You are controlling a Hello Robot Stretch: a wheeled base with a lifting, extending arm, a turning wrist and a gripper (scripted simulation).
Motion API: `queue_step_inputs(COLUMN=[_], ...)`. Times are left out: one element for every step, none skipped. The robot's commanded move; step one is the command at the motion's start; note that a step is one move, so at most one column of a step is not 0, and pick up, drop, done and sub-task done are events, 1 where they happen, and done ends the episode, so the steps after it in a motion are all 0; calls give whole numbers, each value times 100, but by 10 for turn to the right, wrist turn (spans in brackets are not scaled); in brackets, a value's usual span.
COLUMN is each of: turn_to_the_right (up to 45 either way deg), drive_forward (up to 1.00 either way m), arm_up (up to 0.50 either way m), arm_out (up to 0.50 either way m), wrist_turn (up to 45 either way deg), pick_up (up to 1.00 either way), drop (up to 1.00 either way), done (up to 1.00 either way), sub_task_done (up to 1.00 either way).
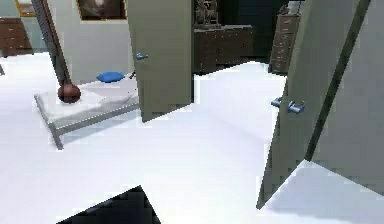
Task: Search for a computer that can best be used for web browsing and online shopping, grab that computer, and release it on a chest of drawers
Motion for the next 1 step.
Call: queue_step_inputs(turn_to_the_right=[-390], drive_forward=[0], arm_up=[0], arm_out=[0], wrist_turn=[0], pick_up=[0], drop=[0], done=[0], sub_task_done=[0])
